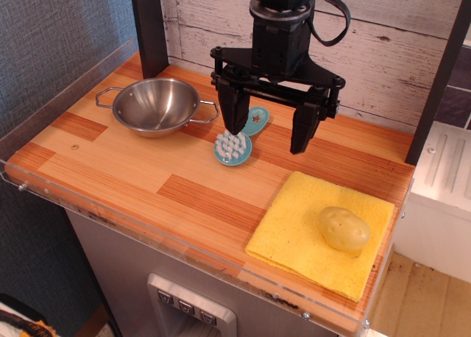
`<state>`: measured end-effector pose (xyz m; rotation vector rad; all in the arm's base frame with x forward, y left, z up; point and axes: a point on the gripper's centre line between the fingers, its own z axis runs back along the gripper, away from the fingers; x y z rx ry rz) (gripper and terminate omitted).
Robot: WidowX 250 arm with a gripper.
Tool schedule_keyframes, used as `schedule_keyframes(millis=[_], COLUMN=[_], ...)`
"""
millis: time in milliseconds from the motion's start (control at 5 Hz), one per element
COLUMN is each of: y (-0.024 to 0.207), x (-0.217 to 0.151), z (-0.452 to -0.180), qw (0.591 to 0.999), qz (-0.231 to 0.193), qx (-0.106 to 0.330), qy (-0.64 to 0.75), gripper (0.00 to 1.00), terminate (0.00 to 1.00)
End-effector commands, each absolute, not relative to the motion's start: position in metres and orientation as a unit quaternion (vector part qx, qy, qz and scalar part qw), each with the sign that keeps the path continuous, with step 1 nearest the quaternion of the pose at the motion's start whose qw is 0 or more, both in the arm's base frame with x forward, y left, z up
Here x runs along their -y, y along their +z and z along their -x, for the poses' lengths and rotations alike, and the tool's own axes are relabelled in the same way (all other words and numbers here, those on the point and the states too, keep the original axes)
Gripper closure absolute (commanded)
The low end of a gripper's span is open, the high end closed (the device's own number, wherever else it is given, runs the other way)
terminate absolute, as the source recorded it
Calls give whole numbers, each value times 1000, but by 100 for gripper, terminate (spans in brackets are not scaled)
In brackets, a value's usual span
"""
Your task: Put the blue brush on the right side of yellow cloth
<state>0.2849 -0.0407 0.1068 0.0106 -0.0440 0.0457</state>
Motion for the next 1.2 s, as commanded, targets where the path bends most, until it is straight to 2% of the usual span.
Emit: schedule_keyframes(millis=[0, 400, 800, 1000], y=[107, 101, 86, 71], x=[41, 3, -52, -42], z=[-285, -298, -314, -325], qw=[999, 999, 998, 996], qz=[-5, 0, -9, 8], qx=[22, 8, 22, 23], qy=[23, 35, 63, 82], gripper=[0, 0, 0, 0], terminate=[0, 0, 0, 0])
